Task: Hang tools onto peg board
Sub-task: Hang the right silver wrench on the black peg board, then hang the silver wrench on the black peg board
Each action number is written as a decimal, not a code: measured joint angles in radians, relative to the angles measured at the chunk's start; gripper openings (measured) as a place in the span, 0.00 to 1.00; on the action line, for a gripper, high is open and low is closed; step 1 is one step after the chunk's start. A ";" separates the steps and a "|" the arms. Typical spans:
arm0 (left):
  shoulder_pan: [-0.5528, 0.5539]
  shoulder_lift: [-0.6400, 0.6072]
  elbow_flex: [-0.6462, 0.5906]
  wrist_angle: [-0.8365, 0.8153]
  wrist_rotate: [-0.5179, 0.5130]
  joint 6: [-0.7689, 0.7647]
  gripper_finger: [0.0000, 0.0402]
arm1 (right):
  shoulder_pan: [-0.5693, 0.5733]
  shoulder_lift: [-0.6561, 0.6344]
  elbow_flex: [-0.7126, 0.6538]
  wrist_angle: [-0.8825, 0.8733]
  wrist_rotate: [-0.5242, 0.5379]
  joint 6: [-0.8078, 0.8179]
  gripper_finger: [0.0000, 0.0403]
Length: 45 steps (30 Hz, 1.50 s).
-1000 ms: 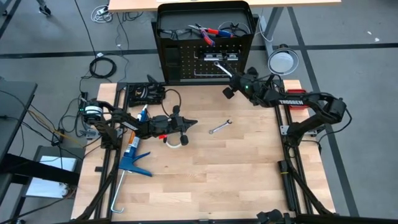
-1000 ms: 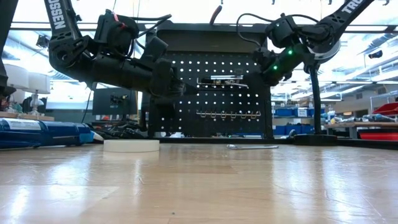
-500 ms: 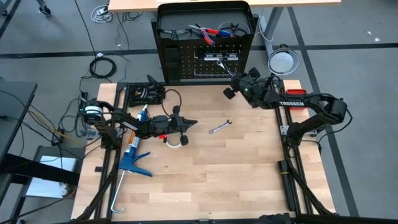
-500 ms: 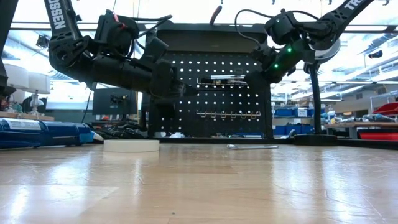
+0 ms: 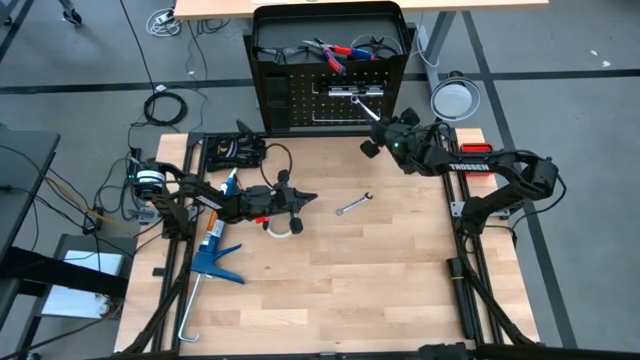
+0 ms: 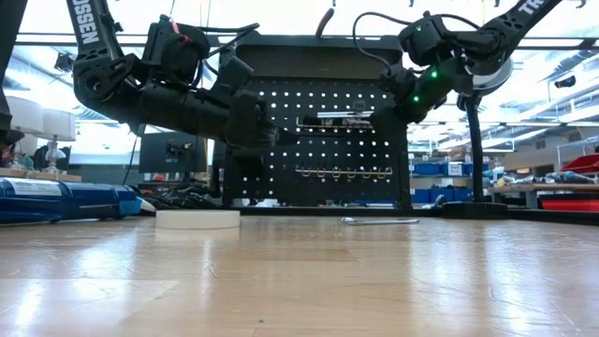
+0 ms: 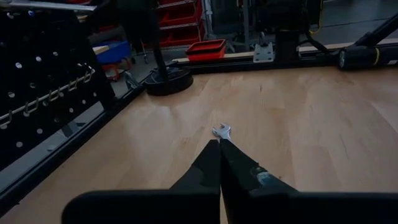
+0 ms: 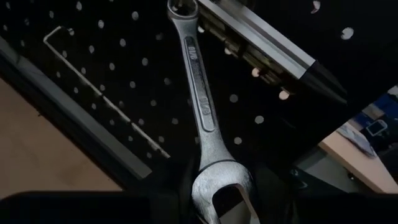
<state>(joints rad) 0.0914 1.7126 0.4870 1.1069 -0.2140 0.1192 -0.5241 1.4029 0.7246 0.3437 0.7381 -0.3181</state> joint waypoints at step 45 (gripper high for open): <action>0.000 0.000 0.000 -0.001 0.000 -0.004 0.00 | -0.027 0.000 0.000 -0.074 -0.055 0.066 0.49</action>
<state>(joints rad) 0.0914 1.7126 0.4870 1.1061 -0.2142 0.1150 -0.5510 1.4029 0.7250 0.2697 0.6835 -0.2523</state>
